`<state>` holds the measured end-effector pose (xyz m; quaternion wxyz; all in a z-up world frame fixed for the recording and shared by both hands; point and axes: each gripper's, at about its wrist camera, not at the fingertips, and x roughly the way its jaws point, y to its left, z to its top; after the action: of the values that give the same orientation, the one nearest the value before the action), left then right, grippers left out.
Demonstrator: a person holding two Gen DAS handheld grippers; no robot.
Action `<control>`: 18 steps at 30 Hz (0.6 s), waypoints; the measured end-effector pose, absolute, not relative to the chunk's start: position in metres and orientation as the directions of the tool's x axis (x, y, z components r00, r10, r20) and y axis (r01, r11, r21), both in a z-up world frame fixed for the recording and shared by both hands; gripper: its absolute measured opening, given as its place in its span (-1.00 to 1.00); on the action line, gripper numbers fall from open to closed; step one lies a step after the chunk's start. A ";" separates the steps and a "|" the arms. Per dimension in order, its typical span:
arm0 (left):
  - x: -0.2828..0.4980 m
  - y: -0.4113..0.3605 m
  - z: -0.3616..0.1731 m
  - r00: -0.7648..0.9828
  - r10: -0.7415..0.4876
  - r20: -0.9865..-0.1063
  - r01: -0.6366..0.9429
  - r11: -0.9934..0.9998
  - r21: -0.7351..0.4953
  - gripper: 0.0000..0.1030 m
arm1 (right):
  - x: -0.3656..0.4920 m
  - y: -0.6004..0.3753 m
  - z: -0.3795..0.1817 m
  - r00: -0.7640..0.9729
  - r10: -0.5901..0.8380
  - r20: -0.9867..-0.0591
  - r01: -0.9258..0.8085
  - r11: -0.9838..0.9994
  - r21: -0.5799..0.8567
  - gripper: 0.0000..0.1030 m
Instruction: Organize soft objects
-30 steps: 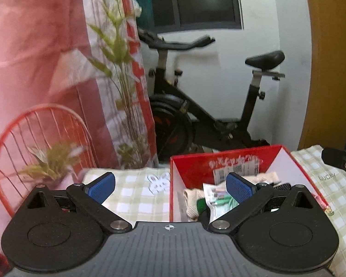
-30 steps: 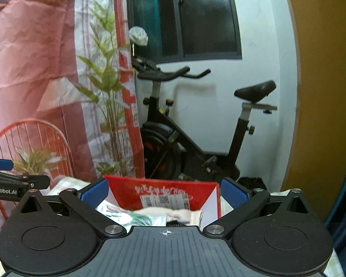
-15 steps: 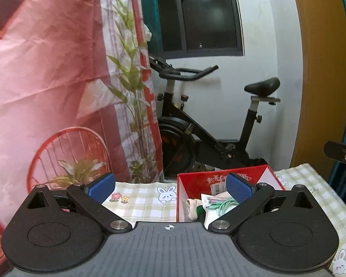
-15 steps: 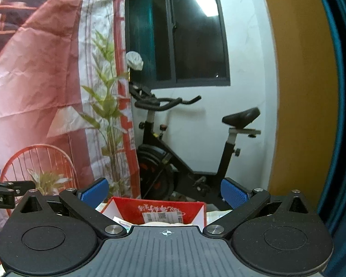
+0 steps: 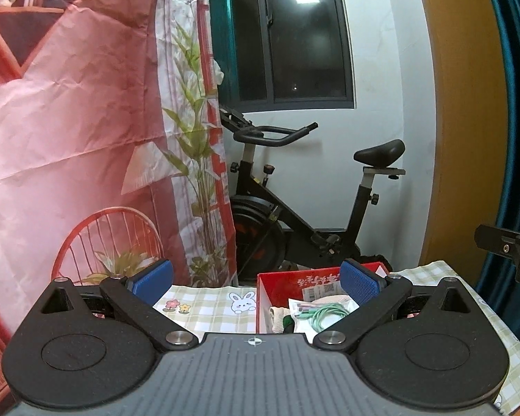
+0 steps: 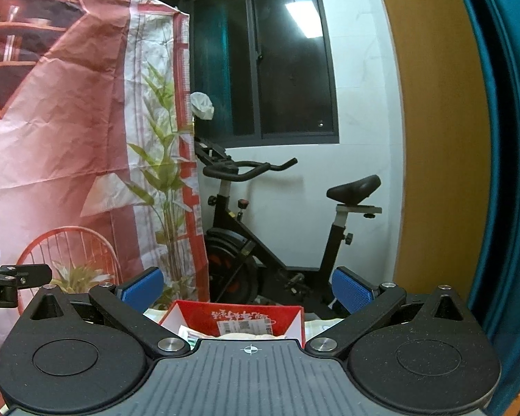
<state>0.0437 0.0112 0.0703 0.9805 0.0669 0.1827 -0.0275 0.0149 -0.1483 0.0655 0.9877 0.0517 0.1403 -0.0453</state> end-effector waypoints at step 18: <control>0.041 0.010 0.068 0.928 -0.022 -0.372 0.074 0.989 0.125 1.00 | 0.010 -0.155 0.065 0.955 -0.084 -0.285 0.118 0.988 0.101 0.99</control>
<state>0.0405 0.0105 0.0683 0.9794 0.0685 0.1881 -0.0246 0.0103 -0.1554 0.0647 0.9869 0.0587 0.1412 -0.0512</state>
